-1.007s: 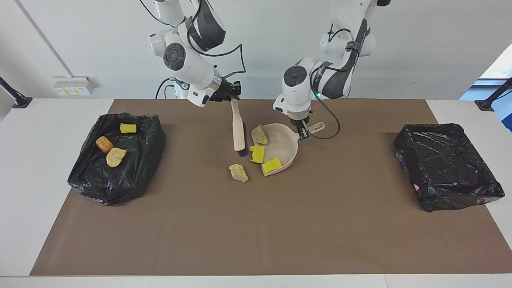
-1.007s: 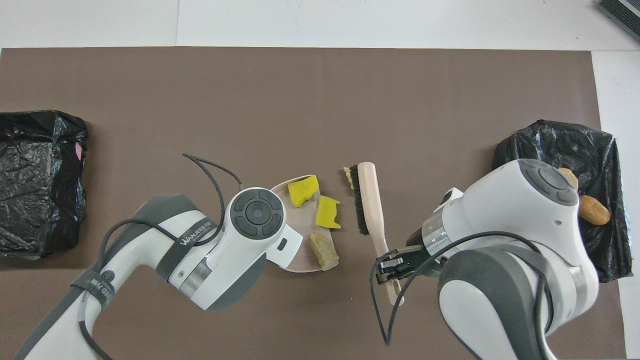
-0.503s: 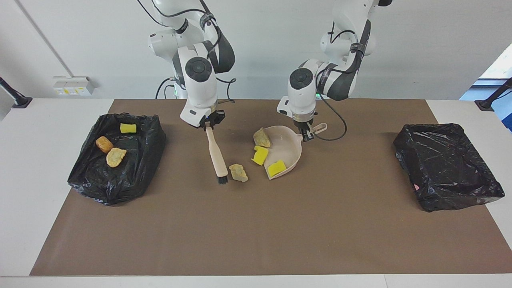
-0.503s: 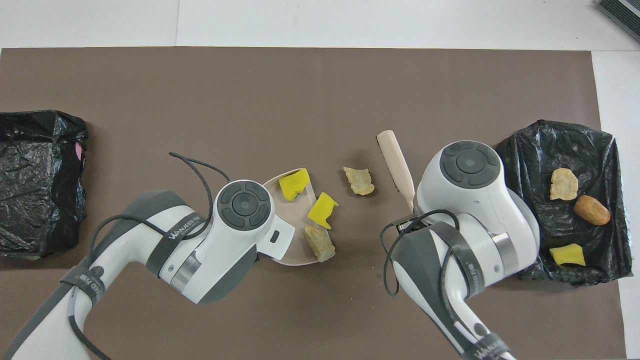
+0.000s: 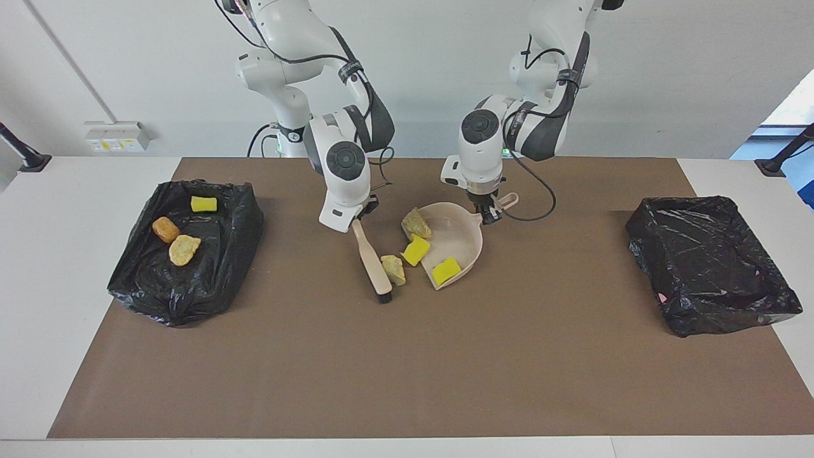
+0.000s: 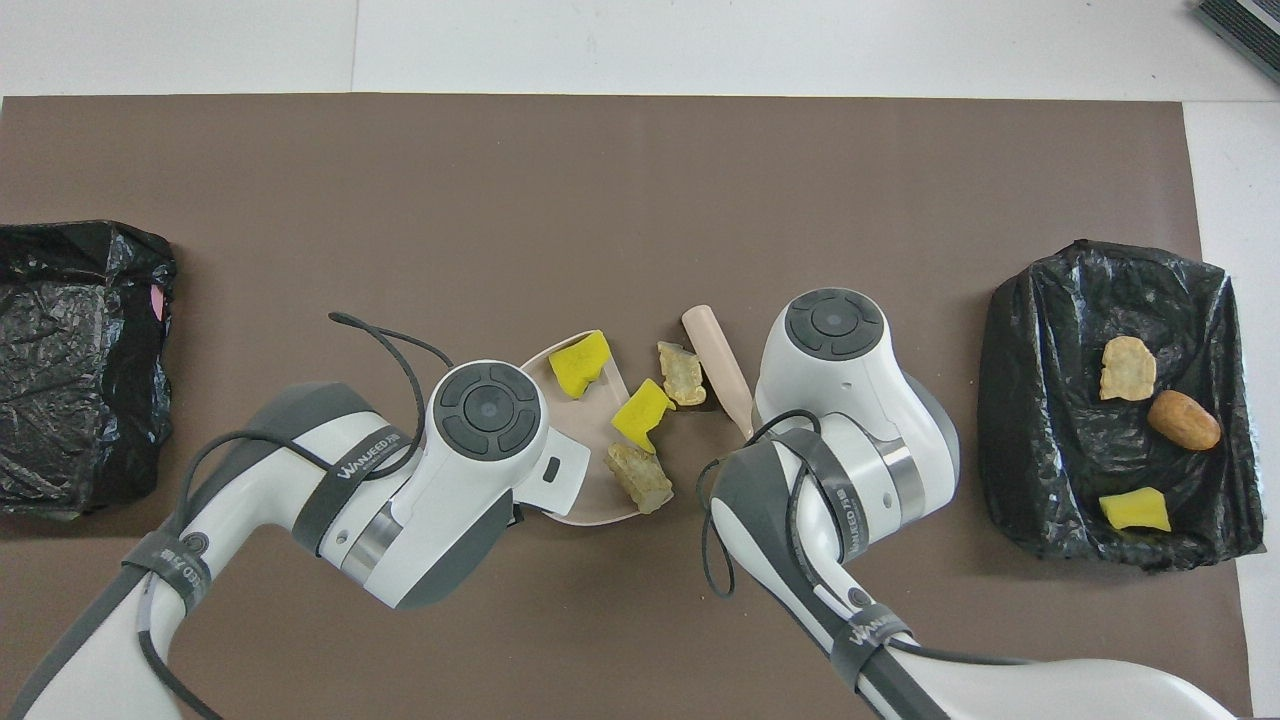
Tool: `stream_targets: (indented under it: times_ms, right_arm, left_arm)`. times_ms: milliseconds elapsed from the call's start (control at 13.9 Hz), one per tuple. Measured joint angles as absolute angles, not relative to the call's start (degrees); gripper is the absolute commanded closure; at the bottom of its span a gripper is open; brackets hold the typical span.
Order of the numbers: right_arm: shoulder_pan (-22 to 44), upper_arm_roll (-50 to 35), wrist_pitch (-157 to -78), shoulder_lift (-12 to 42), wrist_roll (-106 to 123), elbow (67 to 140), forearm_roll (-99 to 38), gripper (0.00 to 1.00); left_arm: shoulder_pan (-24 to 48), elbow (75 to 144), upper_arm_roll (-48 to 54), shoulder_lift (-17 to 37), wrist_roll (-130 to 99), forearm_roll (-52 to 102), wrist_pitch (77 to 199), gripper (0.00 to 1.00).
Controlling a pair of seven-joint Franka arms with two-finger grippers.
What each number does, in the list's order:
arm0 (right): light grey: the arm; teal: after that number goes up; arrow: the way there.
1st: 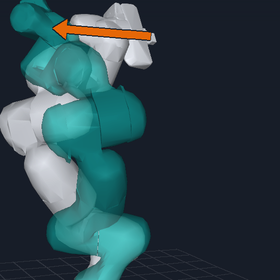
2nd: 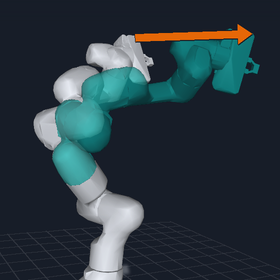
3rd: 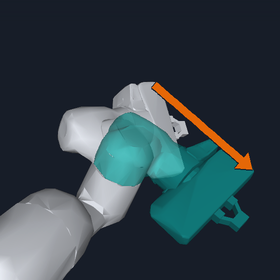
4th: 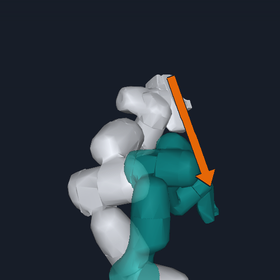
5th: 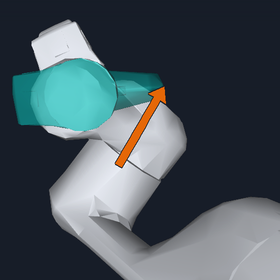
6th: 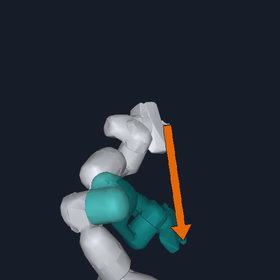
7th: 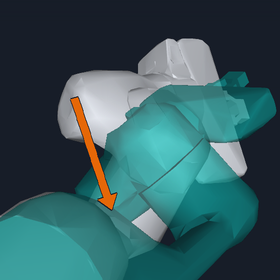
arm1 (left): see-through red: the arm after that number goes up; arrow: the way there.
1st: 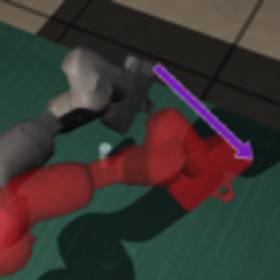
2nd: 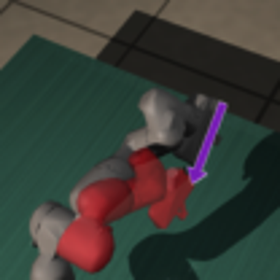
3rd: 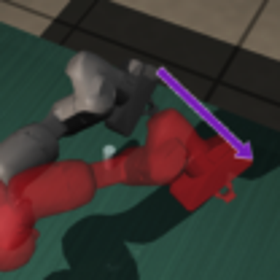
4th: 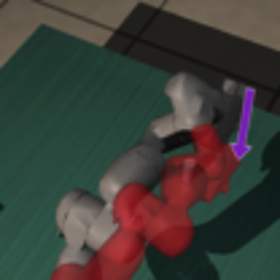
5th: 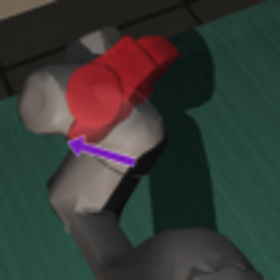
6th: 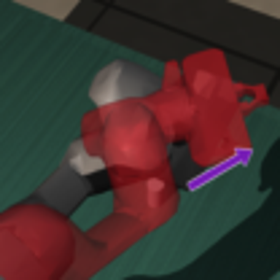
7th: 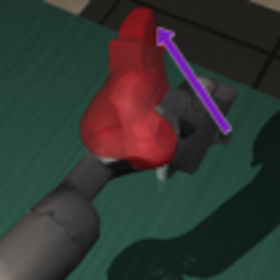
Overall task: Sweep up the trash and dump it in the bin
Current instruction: 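Sweep the sponge and bread pieces into the dustpan with the right gripper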
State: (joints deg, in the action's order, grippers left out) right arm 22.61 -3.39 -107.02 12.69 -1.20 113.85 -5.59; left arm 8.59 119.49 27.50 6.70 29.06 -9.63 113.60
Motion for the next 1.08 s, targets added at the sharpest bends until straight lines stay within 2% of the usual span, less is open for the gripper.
stream_targets:
  times_ms: [432,647,863,1079]
  right_arm:
    - [26.4,-4.8,-107.0,12.6,1.5,114.1,-25.7,1.00]
    - [27.4,-4.8,-106.9,11.9,1.5,114.1,-29.4,1.00]
    - [26.2,-4.2,-103.7,8.7,1.5,114.0,-29.4,1.00]
    - [21.8,-3.9,-99.2,3.7,1.5,114.0,-29.1,1.00]
  left_arm:
    - [8.4,119.9,27.5,6.7,29.0,-9.6,113.6,1.00]
    - [8.1,120.0,27.5,6.7,30.5,-9.6,113.6,1.00]
    - [7.0,120.0,27.3,6.7,36.7,-9.7,113.6,1.00]
    - [6.2,120.0,27.2,6.7,41.7,-9.7,113.6,1.00]
